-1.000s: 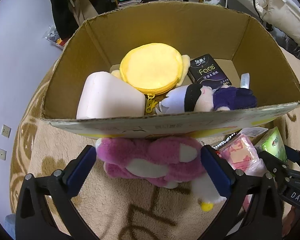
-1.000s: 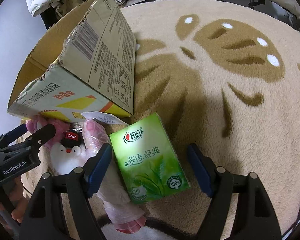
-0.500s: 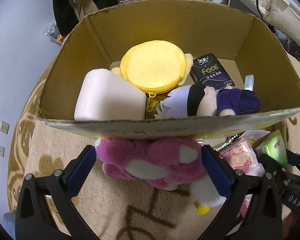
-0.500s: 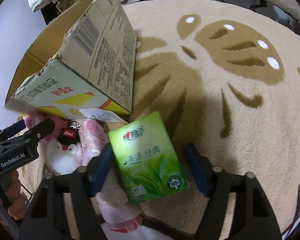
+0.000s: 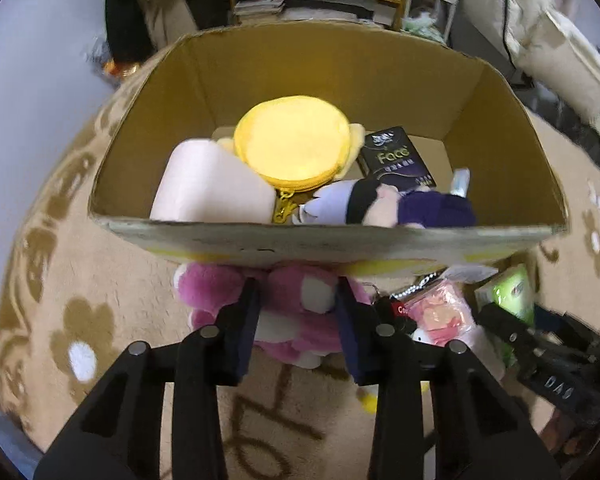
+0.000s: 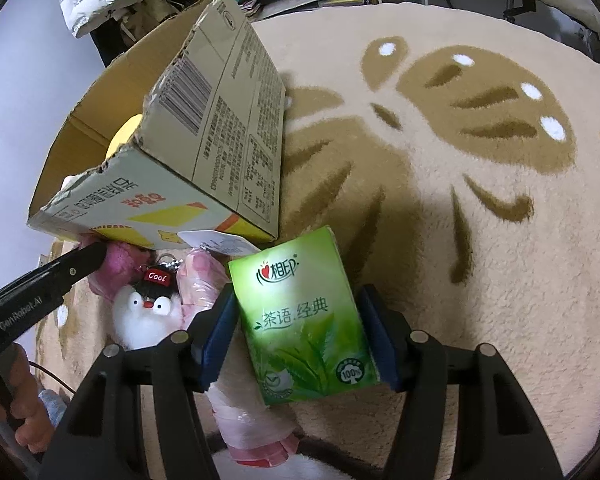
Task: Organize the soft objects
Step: 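Grasp the pink plush with the left tool while the right tool grasps the green tissue pack, then lift the pink plush and green tissue pack and carry them over the box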
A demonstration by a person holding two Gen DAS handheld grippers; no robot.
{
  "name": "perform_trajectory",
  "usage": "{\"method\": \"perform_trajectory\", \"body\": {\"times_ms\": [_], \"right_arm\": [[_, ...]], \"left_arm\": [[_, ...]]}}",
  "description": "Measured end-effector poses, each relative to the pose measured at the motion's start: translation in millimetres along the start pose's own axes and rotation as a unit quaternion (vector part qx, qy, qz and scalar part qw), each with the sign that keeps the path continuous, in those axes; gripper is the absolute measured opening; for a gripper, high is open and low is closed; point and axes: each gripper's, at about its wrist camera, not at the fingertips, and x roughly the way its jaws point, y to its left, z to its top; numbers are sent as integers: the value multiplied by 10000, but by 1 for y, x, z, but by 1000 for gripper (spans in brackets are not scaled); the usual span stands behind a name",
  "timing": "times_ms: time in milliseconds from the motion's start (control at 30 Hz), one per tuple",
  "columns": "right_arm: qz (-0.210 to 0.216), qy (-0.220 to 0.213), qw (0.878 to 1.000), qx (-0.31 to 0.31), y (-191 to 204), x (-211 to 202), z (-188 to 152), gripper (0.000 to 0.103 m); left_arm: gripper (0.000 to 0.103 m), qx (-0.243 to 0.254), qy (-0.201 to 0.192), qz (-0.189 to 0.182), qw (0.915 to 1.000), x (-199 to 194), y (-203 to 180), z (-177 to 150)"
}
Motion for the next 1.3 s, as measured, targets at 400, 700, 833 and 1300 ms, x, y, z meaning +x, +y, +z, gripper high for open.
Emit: {"method": "perform_trajectory", "body": {"times_ms": [400,700,833,1300], "right_arm": [[39,-2,10000,32,-3,-1,1,64],[325,-159,9993,12,-2,-12,7,64],[465,-217,9987,10,-4,-20,7,64],[905,-591,9941,34,-15,-50,0,63]], "left_arm": [[22,392,-251,132,9988,-5,-16,-5],[19,328,-433,70,9985,-16,-14,-12],[19,289,-555,-57,9980,-25,-11,-14],[19,334,-1061,300,9933,-69,-15,-25]]}}
